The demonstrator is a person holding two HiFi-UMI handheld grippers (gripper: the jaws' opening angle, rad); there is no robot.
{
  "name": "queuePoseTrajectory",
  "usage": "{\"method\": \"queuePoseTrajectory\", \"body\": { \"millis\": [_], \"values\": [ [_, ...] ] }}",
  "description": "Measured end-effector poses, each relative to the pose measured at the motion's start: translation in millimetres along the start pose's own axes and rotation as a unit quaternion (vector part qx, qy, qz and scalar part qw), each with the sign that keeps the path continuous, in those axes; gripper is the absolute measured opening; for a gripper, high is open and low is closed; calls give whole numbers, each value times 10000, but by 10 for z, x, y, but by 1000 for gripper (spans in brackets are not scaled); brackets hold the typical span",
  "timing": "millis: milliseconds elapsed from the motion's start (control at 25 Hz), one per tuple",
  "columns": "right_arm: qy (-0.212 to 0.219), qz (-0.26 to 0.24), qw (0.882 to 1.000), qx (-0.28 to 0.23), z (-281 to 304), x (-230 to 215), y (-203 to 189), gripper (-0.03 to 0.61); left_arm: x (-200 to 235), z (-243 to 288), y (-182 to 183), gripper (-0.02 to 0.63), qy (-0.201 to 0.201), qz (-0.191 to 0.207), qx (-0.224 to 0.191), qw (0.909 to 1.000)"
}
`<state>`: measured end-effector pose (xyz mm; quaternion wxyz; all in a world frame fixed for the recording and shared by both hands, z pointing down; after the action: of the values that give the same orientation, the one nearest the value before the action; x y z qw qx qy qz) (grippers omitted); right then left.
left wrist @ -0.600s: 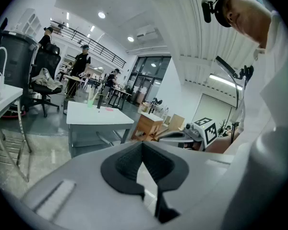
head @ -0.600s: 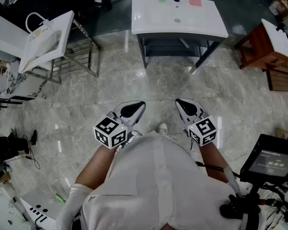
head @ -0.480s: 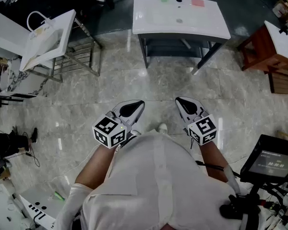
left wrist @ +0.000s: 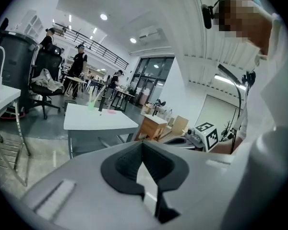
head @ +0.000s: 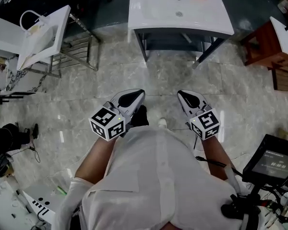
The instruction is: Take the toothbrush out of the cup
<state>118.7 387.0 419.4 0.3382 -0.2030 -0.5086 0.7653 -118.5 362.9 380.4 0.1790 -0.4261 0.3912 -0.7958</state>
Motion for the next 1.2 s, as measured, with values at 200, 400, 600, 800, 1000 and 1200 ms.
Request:
{"method": "queuePoseTrajectory", "body": {
  "millis": [200, 400, 600, 800, 1000, 1200],
  "values": [
    [-366, 161, 9992, 84, 215, -232, -54, 8, 352, 326, 255, 6, -617, 48, 21, 9981],
    [-773, 284, 9965, 102, 549, -525, 193, 9, 759, 656, 708, 6, -897, 298, 210, 9953],
    [-1222, 230, 9922, 85, 999, -944, 606, 107, 1150, 850, 1260, 6, -1158, 573, 302, 9912],
    [-1317, 138, 9911, 125, 1509, -1162, 833, 106, 1591, 837, 1502, 6, -1271, 635, 335, 9893],
    [-1576, 298, 9870, 46, 1870, -1463, 979, 106, 1946, 787, 1602, 6, -1180, 565, 319, 9909],
    [-1745, 193, 9844, 91, 2183, -2042, 1093, 106, 2203, 911, 1763, 6, -1012, 485, 232, 9934]
  ]
}}
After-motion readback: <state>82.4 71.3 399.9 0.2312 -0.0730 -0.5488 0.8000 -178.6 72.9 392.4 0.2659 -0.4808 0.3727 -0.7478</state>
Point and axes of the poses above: the fingertips, and each gripper's own axes: z forward along the fingers, x to its left, y out of its top, the point moved 8 cm from there along -z, backward along the fingers, and after that the axes turned 11 degrees about -z, right-handed, at the moved point
